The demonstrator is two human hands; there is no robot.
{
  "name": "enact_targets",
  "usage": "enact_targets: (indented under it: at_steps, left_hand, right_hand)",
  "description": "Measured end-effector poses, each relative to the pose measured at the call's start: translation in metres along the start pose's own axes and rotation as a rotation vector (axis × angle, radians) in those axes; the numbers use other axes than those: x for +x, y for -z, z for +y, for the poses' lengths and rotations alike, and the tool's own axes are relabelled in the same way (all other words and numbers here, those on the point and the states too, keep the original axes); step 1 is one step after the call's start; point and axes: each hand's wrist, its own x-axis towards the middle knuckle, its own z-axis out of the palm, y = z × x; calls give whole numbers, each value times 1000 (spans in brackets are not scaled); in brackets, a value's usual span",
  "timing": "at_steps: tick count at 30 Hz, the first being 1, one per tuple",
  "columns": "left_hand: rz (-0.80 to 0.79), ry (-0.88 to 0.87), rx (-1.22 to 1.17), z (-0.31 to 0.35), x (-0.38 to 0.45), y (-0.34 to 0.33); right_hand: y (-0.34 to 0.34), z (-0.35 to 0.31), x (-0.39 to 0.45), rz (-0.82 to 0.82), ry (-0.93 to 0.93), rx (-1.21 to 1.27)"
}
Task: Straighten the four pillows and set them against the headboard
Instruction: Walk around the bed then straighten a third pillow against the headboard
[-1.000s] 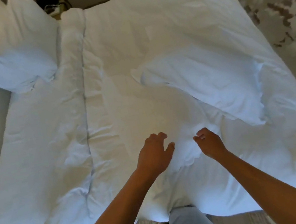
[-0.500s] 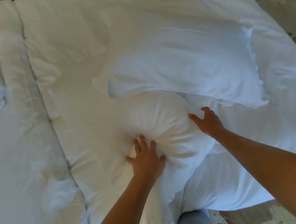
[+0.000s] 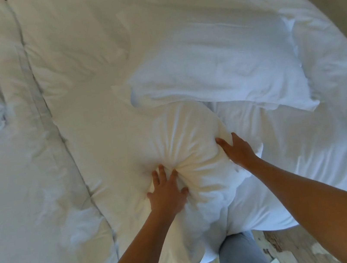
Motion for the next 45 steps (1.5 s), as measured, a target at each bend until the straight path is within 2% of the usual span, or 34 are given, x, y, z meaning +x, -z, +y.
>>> enact_targets:
  at_steps: [7,11,18,24,28,33,34,37,39,40,43,45]
  left_hand:
    - [185,-133,-208,-37,-52,37]
    - [225,-283,-193,-57,-83,63]
    - [306,-285,-306,-90,-122,96]
    - [272,-315,-456,-71,-150,75]
    - [246,-382,-468,-33,-174,52]
    - [102,-626,-279,-19,-191,37]
    - [133,-654,-236,-23,-190,40]
    - [505,-725,-198,-26,-181,67]
    - [666,-783,-175,-18,-165,91]
    - [658,-802,-119,-11,-156,102]
    - [406,-790,146,10,-128,119]
    - [272,-752,241,16,-114,112]
  right_hand:
    - [-20,-47,-82,136,232,29]
    - [-26,-92,-138,153,341,-25]
    - [-14,-188,-223,254,551,-159]
    - [1,-214,-289,348,644,-364]
    - [19,-193,-328,412,682,-500]
    - [44,-128,-355,548,643,-555]
    - [44,-108,-357,563,608,-528]
    - [30,-44,-354,500,429,-444]
    - [13,-6,-350,434,305,-399]
    - [5,9,-349,412,260,-377]
    - [-11,37,-351,384,219,-294]
    - [-13,40,-350,419,230,-255]
